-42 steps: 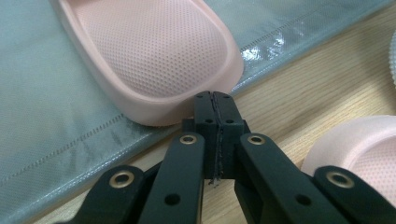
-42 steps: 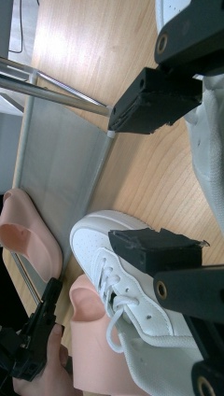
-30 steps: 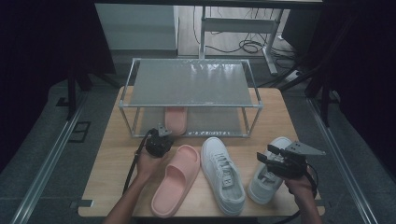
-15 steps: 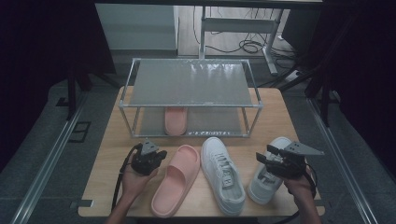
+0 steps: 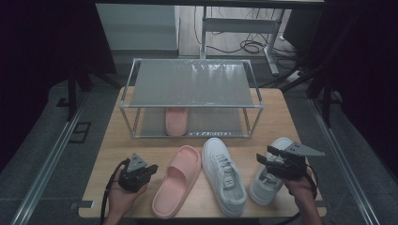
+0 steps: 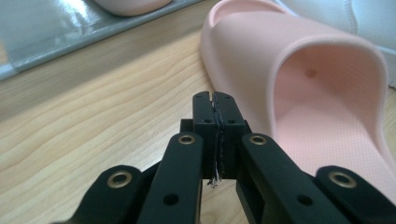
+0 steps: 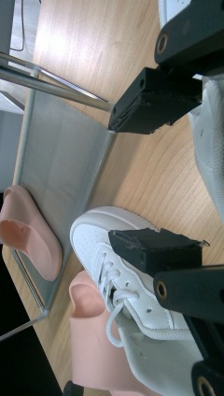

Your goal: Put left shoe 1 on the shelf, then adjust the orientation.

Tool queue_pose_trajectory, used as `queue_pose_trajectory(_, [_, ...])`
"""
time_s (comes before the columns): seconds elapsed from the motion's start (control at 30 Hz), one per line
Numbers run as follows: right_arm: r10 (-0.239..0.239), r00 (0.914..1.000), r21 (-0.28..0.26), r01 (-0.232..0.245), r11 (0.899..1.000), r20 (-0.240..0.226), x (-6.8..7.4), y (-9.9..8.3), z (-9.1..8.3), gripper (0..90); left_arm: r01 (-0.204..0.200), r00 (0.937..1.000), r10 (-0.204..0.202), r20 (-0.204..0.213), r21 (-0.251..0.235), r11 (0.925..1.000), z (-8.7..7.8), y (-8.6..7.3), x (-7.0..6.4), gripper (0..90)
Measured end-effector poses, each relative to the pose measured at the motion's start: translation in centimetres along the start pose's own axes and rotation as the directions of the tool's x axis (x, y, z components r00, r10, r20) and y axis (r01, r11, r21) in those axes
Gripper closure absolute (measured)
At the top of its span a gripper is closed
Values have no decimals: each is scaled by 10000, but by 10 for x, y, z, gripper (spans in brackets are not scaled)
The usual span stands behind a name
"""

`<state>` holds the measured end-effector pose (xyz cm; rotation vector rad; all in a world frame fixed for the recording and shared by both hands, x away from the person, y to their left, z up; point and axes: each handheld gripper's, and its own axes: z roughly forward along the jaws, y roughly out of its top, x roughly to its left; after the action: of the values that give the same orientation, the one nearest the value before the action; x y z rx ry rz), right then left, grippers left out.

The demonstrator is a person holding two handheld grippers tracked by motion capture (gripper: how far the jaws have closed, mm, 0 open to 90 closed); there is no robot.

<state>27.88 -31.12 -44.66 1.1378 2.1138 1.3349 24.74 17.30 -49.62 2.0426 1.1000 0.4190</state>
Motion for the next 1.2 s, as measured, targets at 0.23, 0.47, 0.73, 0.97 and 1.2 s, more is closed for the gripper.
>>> queue_pose_trajectory(0.23, [30,10000,-22,-30,10000,7,-1,0,0,410,-14,10000,14,45,-87,10000,-3,0,-3,891])
queue_pose_trajectory(0.47, [-46,10000,28,46,10000,-43,0,1,3,409,-214,9990,221,393,-194,9996,-4,4,-15,892])
queue_pose_trajectory(0.73, [-3,10000,-14,3,10000,-16,0,0,1,410,-476,9954,469,841,67,9988,7,5,-27,891])
queue_pose_trajectory(0.97, [-5,10000,27,5,10000,-6,-1,0,1,410,-367,9930,344,1132,183,9992,15,3,-30,892])
queue_pose_trajectory(1.2, [-36,10000,10,36,10000,-29,0,1,1,410,-507,9918,470,1188,288,9983,20,4,-35,889])
